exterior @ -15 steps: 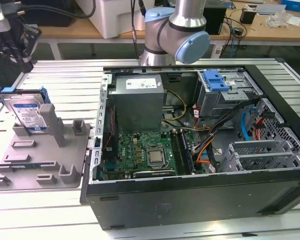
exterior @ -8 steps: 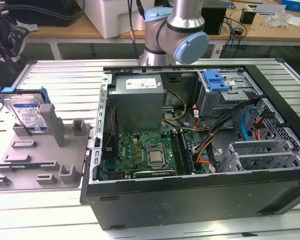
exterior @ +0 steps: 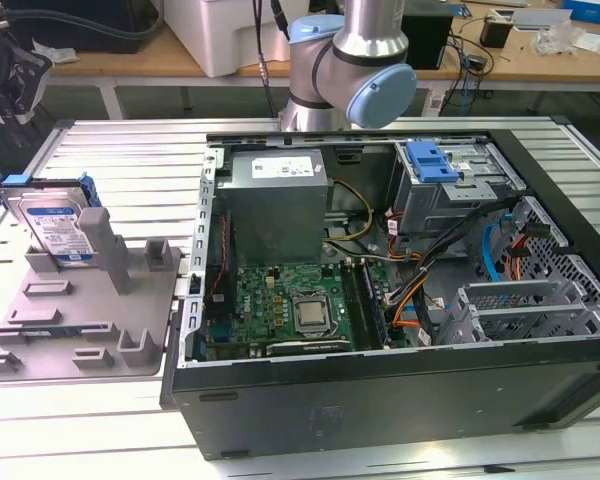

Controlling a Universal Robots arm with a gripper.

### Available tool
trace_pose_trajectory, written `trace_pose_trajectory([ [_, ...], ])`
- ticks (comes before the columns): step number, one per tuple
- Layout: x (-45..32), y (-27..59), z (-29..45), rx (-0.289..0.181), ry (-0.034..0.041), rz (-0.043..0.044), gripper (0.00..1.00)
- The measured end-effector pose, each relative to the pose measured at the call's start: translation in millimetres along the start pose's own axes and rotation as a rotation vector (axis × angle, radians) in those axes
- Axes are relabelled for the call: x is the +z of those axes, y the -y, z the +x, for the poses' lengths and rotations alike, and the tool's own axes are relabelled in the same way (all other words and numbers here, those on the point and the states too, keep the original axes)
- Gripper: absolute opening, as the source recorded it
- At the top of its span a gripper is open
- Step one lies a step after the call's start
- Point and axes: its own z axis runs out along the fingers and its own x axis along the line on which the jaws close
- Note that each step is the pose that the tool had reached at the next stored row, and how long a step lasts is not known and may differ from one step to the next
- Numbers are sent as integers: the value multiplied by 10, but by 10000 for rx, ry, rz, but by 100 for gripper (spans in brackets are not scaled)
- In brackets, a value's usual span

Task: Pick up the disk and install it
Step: 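Reach for the disk, then pick up the disk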

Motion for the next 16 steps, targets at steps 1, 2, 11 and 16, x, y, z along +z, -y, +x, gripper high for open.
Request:
trace_pose_trajectory([
  [1, 0, 0, 0, 0, 0, 0, 11],
  [2, 0, 0, 2, 0, 0, -1, 11],
  [11, 0, 1, 8, 0, 0, 0, 11],
  [16, 0, 0, -3, 1, -36, 4, 11],
])
